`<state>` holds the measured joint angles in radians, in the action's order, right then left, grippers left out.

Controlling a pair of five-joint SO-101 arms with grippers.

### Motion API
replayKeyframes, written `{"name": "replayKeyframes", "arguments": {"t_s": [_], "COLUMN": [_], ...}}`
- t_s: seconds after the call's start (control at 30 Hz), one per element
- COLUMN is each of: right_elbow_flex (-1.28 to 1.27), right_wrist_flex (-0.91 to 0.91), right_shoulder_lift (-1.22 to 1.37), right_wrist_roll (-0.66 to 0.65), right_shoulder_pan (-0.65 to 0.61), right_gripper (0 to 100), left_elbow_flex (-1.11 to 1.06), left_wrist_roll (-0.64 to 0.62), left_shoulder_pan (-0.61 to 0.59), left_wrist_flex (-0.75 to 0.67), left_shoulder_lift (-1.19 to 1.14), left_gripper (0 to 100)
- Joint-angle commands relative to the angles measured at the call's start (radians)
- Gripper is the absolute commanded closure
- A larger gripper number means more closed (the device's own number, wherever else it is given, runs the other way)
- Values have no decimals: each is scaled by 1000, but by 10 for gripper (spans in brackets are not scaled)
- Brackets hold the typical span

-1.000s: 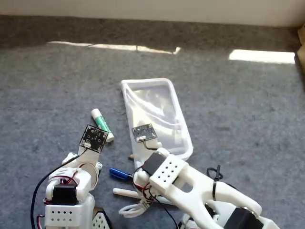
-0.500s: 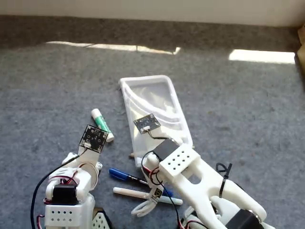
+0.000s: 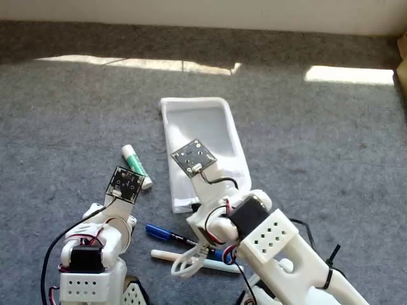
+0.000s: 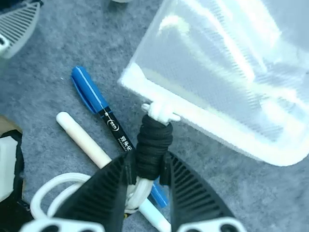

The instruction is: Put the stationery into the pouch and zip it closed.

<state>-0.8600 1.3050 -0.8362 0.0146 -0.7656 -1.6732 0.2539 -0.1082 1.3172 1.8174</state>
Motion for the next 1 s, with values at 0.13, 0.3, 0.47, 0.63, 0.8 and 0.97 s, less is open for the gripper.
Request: {"name": "replayKeyframes", "arguments": {"t_s": [0.13, 0.3, 0.47, 0.63, 0.8, 0.97], "right_elbow_flex": [59, 42, -15, -61, -84, -84], "right_wrist_flex": [-8, -99, -168, -234, -268, -263], "right_shoulder_lift": [-94, -85, -88, -90, -90, -90], "right_wrist_roll": [-115, -132, -130, -133, -129, -127], "right_shoulder_pan": [16, 18, 27, 120, 173, 174], "right_gripper": [993, 993, 993, 994, 994, 994], "left_elbow_flex": [-22, -22, -22, -22, -22, -22], "left_wrist_roll": [-8, -8, -8, -8, -8, -8], "left_shoulder_pan": [-5, -5, -5, -4, -2, -7], "left_wrist_flex": [5, 5, 5, 5, 5, 6], "left_shoulder_lift": [4, 4, 4, 4, 4, 5], "left_gripper": [995, 995, 995, 995, 995, 995]}}
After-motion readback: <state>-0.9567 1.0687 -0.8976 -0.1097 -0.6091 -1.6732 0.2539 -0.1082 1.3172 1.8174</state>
